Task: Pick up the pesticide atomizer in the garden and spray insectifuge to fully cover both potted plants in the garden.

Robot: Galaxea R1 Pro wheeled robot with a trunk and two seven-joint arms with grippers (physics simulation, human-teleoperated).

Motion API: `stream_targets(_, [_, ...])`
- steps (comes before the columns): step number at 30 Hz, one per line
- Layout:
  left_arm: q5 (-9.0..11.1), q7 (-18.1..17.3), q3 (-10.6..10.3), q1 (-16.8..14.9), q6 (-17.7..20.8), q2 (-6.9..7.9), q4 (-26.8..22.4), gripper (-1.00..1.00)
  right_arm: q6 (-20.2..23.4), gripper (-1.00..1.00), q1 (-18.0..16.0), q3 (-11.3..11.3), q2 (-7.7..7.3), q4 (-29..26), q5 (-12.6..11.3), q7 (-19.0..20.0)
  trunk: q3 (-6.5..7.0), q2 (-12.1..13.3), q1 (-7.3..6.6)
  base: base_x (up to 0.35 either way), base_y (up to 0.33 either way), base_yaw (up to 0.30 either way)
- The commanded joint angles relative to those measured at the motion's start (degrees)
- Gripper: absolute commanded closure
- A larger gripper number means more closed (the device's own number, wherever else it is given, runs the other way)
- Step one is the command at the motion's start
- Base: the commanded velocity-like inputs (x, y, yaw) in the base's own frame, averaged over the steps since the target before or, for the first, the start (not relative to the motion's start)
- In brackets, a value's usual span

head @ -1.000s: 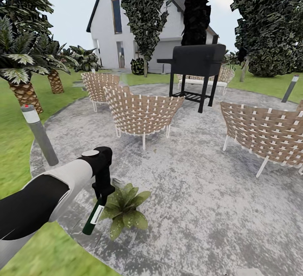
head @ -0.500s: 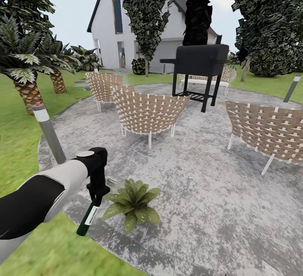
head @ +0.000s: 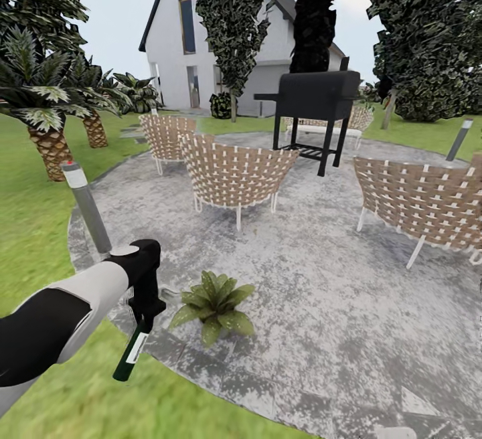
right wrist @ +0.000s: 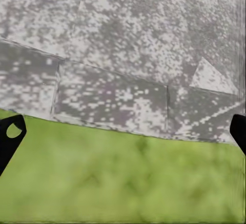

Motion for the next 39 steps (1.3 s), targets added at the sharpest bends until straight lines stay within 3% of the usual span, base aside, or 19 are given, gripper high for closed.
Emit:
stream_targets(1, [-0.62,-0.52,0.19,1.04,0.61,0.06,-1.85,1.0,-0.2,-1.0,-0.05,-0.36,-0.01,0.11,0.59,-0.25,-0.05,-0.03,-0.03,-0.182,-0.282,0.0])
stream_targets(5, [-0.65,-0.52,0.43,3.42,0.59,0.45,-4.15,1.0,-0.21,-1.0,-0.05,-0.3,-0.06,0.15,0.64,-0.18,-0.05,-0.03,-0.03,-0.204,-0.274,0.0])
stream_targets(12, [-0.63,-0.52,0.43,5.89,0.57,2.71,-4.81,1.0,-0.29,-1.0,-0.05,-0.31,-0.15,0.1,0.65,-0.17,-0.05,-0.03,-0.03,-0.289,-0.137,0.0])
stream_targets(15, [0.03,3.92,0.67,7.46,0.51,2.82,-4.92,1.0,-0.29,-1.0,-0.05,-0.33,-0.15,0.04,0.63,-0.23,-0.05,-0.03,-0.03,-0.151,-0.019,0.0])
stream_targets(18, [1.12,8.22,4.21,12.09,0.26,2.84,-8.01,1.0,-0.3,-1.0,-0.05,-0.28,-0.24,0.06,0.69,-0.15,-0.05,-0.03,-0.03,-0.027,-0.003,0.0])
stream_targets(21, [1.65,14.69,11.33,20.4,-0.49,2.67,-19.16,1.0,-0.24,-1.0,-0.08,-0.25,-0.12,-0.13,0.73,0.03,-0.05,-0.03,-0.03,-0.005,-0.001,0.0])
stream_targets(23, [2.78,18.52,16.16,25.74,-5.09,2.38,-25.87,1.0,-0.28,-1.0,-0.12,0.27,-0.02,-1.22,0.79,0.13,-0.05,-0.03,-0.03,-0.001,0.0,0.0])
stream_targets(24, [4.23,19.9,19.62,27.77,-9.94,2.31,-27.92,1.0,-0.26,-1.0,-0.13,1.45,0.02,-3.3,0.77,0.31,-0.05,-0.03,-0.03,0.0,0.0,0.0])
stream_targets(25, [5.57,20.63,22.32,28.58,-13.66,2.28,-28.62,1.0,-0.22,-1.0,-0.13,2.7,0.05,-5.06,0.76,0.69,-0.05,-0.03,-0.03,0.0,0.0,0.0])
stream_targets(26, [8.1,21.6,26.82,29.29,-20.14,2.44,-29.01,1.0,-0.18,-1.0,-0.14,5.52,0.08,-7.79,0.73,2.36,-0.05,-0.03,-0.03,0.0,0.0,0.0])
stream_targets(28, [10.49,22.24,31.17,29.73,-28.56,2.61,-28.35,1.0,-0.15,-1.0,-0.14,9.2,-0.01,-10.69,0.69,6.57,-0.05,-0.03,-0.03,0.0,0.0,0.0])
stream_targets(29, [11.18,22.45,32.87,29.87,-34.48,2.66,-26.97,1.0,-0.14,-1.0,-0.14,10.96,-0.12,-13.1,0.69,10.53,-0.05,-0.03,-0.03,0.0,0.0,0.0])
stream_targets(30, [11.42,22.57,33.67,29.95,-39.34,2.65,-25.33,1.0,-0.13,-1.0,-0.14,11.87,-0.24,-15.64,0.71,14.19,-0.05,-0.03,-0.03,0.0,0.0,0.0])
stream_targets(32, [11.54,22.64,34.12,30.0,-45.16,2.57,-23.5,1.0,-0.08,-1.0,-0.14,12.51,-0.36,-18.88,0.78,19.4,-0.05,-0.03,-0.03,0.0,0.0,0.0])
stream_targets(35, [10.88,22.63,33.77,30.02,-49.49,2.19,-22.53,1.0,-0.05,-1.0,-0.2,12.82,-0.6,-21.97,0.88,26.31,-0.05,-0.03,-0.03,0.0,0.0,0.0])
stream_targets(37, [9.51,22.61,31.87,30.03,-50.91,2.1,-22.35,1.0,-0.04,-1.0,-0.22,13.19,-0.65,-24.12,1.13,32.06,-0.05,-0.03,-0.03,0.0,0.0,0.0])
stream_targets(39, [8.74,22.6,28.87,30.03,-54.02,2.03,-22.25,1.0,-0.04,-1.0,-0.29,15.06,-0.53,-27.98,3.23,41.2,-0.05,-0.03,-0.03,0.0,0.0,0.0])
